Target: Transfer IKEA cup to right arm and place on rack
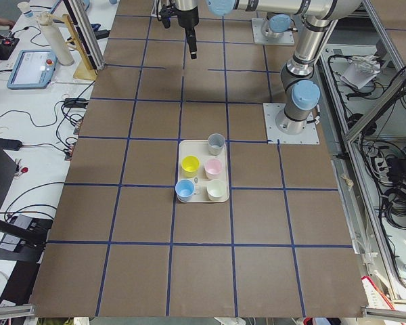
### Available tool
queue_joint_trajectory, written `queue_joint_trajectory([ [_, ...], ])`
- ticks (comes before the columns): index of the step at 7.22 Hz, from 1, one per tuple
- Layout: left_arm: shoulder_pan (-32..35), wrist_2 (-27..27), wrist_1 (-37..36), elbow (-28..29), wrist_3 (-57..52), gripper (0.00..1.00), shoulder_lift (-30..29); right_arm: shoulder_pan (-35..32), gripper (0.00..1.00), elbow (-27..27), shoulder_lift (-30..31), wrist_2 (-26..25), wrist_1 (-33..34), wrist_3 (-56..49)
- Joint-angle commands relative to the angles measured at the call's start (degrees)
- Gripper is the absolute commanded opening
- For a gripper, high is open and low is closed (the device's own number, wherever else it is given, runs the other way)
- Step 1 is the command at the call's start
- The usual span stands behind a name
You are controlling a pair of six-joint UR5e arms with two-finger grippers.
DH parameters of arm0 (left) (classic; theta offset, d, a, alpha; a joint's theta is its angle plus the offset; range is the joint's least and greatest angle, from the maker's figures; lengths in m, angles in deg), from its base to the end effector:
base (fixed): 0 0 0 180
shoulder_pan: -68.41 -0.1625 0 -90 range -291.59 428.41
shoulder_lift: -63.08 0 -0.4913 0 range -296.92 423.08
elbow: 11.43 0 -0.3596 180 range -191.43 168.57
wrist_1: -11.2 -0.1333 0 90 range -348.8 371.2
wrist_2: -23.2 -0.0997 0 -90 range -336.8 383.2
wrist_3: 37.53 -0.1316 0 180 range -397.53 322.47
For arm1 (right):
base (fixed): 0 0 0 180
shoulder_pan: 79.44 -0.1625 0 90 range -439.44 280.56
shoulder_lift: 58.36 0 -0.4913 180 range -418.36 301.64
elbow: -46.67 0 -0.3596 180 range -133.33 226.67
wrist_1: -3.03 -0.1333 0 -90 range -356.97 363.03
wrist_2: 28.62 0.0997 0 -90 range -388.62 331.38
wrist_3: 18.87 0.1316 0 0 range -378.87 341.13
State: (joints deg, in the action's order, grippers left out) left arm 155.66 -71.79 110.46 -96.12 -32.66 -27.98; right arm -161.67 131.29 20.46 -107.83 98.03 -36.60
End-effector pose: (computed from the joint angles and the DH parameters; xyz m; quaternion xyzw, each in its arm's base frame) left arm -0.0999 -0.4609 0.5411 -0.0644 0.9960 0.0429 0.0443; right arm 0.0820 -0.5672 0.4775 -0.0858 0.9918 -0.0140 0.0932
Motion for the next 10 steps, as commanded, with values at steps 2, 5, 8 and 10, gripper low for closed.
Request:
queue_joint_trajectory([
  [2,1.17,0.58,-9.13,-9.49,-1.16,1.0,4.22,6.27,0.29,0.55,-0.07,-12.98,10.16,-0.63],
  [5,0.47,6.35,-10.58,-10.75,-7.49,1.0,5.89,9.02,0.32,1.08,-1.47,-17.12,18.8,-0.38],
  [8,0.02,5.86,-9.35,-11.19,-7.59,1.0,7.22,12.96,0.33,1.08,-5.94,-16.51,18.64,-2.56],
  [10,-0.07,6.04,-9.61,-11.19,-7.59,1.0,7.13,13.24,0.34,1.08,-6.48,-16.42,18.81,-2.93],
])
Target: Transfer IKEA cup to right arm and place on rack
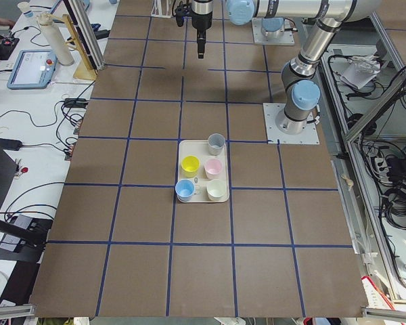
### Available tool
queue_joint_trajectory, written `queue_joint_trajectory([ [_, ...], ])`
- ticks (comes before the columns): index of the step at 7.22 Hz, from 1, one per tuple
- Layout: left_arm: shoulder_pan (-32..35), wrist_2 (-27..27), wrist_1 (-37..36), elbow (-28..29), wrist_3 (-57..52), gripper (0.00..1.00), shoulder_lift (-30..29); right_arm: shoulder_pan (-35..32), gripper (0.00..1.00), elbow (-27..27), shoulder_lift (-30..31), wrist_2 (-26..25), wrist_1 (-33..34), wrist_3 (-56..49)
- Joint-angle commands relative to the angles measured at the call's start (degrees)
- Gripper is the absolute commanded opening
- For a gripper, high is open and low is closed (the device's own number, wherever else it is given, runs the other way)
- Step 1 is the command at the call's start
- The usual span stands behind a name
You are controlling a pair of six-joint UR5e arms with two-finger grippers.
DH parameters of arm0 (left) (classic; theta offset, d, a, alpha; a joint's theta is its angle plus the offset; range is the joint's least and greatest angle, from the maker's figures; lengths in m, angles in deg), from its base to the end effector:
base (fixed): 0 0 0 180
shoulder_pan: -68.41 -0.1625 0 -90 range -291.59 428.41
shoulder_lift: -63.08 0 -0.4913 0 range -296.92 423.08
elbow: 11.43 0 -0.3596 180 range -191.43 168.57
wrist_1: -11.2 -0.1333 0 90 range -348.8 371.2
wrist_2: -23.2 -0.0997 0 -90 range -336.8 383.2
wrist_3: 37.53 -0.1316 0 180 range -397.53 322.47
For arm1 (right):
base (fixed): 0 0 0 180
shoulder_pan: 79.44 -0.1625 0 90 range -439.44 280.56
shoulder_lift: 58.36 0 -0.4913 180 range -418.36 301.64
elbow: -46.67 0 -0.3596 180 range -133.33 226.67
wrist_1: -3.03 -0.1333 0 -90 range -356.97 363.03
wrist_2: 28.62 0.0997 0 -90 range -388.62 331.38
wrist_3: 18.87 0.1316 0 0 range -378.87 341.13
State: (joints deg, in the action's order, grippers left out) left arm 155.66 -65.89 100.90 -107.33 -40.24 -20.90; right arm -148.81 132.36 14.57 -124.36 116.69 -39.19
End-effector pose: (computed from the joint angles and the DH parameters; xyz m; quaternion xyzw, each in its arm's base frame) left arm -0.1156 -0.4148 0.5210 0.0003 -1.0000 0.0040 0.0078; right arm -0.1052 -0.6203 0.4430 -0.0074 -0.9942 0.0714 0.0799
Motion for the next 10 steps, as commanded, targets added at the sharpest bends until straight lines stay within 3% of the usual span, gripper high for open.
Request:
queue_joint_trajectory([
  [1,-0.06,0.05,0.04,0.02,0.08,1.0,0.14,0.37,0.34,0.0,-1.38,0.02,0.33,-0.33],
  [5,-0.06,-0.03,0.12,0.1,0.08,1.0,0.49,0.37,0.37,0.0,-4.98,0.29,3.93,-0.41],
  [6,-0.4,-0.03,-0.05,0.28,0.08,1.0,0.58,0.37,0.55,0.0,-5.68,0.46,5.85,-0.41],
  [7,-0.76,-0.21,0.04,0.28,-0.01,1.0,0.67,0.37,0.99,0.0,-7.61,0.29,11.0,-1.98],
  [10,-1.55,-1.62,-0.4,0.1,-0.01,1.0,0.75,0.37,1.0,-0.26,-7.72,-0.06,12.28,-2.96],
])
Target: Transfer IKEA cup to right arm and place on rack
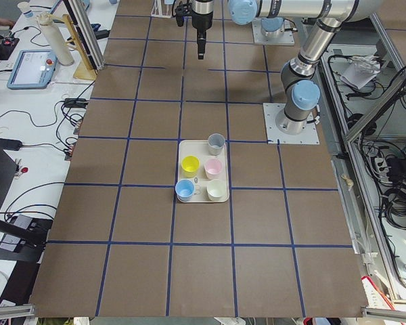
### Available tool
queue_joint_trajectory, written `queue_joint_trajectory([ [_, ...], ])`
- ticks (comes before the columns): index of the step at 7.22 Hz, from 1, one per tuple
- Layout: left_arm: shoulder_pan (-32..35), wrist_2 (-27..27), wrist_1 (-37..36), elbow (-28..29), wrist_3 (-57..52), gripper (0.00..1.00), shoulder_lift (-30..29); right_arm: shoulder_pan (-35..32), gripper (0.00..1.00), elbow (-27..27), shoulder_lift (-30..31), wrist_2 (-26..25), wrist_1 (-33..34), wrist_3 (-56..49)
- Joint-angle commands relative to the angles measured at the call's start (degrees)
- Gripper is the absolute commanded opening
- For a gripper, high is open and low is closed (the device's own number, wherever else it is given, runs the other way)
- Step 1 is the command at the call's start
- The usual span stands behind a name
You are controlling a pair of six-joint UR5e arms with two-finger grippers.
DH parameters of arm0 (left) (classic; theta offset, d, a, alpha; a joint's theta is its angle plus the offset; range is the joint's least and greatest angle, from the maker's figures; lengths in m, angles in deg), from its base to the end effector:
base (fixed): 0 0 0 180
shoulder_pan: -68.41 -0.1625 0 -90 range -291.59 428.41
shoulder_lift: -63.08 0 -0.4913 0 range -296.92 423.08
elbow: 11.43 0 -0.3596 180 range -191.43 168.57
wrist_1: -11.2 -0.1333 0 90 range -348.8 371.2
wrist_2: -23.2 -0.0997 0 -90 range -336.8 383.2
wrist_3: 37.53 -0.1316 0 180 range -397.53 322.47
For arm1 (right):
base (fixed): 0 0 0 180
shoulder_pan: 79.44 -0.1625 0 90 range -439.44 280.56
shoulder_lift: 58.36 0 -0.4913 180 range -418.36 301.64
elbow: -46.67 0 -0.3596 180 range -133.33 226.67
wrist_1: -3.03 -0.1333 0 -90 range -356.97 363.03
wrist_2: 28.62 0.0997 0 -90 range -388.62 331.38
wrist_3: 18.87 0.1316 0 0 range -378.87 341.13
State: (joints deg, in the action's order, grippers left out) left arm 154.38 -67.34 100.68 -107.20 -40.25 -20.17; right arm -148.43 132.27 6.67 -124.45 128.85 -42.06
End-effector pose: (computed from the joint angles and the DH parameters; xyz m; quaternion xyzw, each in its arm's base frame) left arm -0.1033 -0.4132 0.5276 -0.0115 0.9998 -0.0128 0.0055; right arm -0.1299 -0.6728 0.3814 0.0121 -0.9898 0.1038 0.0966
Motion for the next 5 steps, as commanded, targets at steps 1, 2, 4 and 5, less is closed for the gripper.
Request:
queue_joint_trajectory([
  [1,-0.19,-0.17,-0.09,0.06,0.0,1.0,0.11,-0.09,1.0,-0.16,1.66,0.2,-0.92,-0.01],
  [2,-0.19,-0.17,-0.18,0.06,0.08,1.0,0.11,-0.44,1.0,-0.86,4.55,0.72,-6.93,0.69],
  [4,-0.1,0.09,-0.18,-0.03,0.08,1.0,0.11,-0.96,1.0,-0.95,11.4,6.41,-19.23,3.06],
  [5,-0.01,-0.16,0.43,-0.11,0.17,1.0,0.37,-2.79,1.0,-0.87,14.74,6.18,-22.95,4.72],
])
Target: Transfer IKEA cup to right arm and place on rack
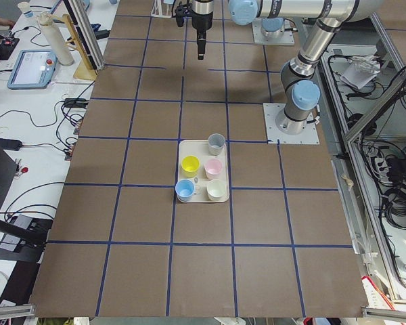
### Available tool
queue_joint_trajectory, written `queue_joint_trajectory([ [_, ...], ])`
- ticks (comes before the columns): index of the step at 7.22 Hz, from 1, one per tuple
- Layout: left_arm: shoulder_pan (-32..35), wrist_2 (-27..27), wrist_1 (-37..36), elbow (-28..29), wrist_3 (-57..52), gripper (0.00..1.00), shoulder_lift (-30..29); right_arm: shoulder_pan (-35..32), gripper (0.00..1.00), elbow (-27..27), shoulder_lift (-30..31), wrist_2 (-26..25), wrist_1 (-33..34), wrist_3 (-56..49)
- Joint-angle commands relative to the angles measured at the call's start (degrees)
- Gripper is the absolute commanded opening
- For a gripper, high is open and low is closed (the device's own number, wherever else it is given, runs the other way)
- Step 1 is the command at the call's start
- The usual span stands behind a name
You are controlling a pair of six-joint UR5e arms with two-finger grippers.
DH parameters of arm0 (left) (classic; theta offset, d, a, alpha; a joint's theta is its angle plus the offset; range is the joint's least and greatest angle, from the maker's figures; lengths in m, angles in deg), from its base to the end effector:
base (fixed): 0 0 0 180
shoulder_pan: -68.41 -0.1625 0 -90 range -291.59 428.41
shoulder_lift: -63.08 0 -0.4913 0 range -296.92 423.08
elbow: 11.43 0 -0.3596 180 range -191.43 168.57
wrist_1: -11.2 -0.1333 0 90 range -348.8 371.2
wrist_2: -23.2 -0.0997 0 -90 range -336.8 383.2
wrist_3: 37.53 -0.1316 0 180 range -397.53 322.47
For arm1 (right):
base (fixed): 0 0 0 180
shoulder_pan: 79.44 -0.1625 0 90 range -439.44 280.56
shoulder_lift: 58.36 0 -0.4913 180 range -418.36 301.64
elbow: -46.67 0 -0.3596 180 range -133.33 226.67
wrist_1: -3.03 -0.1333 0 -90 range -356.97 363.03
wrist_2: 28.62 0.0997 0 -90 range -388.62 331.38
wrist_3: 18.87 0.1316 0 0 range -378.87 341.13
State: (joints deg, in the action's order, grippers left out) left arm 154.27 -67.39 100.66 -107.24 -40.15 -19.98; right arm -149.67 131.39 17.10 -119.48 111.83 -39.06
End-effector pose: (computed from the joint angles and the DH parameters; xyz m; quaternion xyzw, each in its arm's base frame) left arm -0.1025 -0.4121 0.5287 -0.0133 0.9998 -0.0142 0.0060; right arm -0.0788 -0.6075 0.4670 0.0030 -0.9965 0.0756 0.0354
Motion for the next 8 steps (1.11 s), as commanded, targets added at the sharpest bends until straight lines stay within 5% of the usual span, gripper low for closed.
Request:
queue_joint_trajectory([
  [1,0.01,-0.11,0.2,-0.08,-0.02,1.0,0.18,-4.98,1.0,0.01,7.57,0.69,-10.32,5.73],
  [5,0.01,-0.29,-0.25,0.1,-0.02,1.0,0.27,-20.43,1.0,0.8,15.85,0.68,-18.71,25.48],
  [8,-0.08,-0.46,0.19,-0.07,-0.02,1.0,0.88,-22.85,1.0,0.89,15.25,0.86,-17.93,25.73],
])
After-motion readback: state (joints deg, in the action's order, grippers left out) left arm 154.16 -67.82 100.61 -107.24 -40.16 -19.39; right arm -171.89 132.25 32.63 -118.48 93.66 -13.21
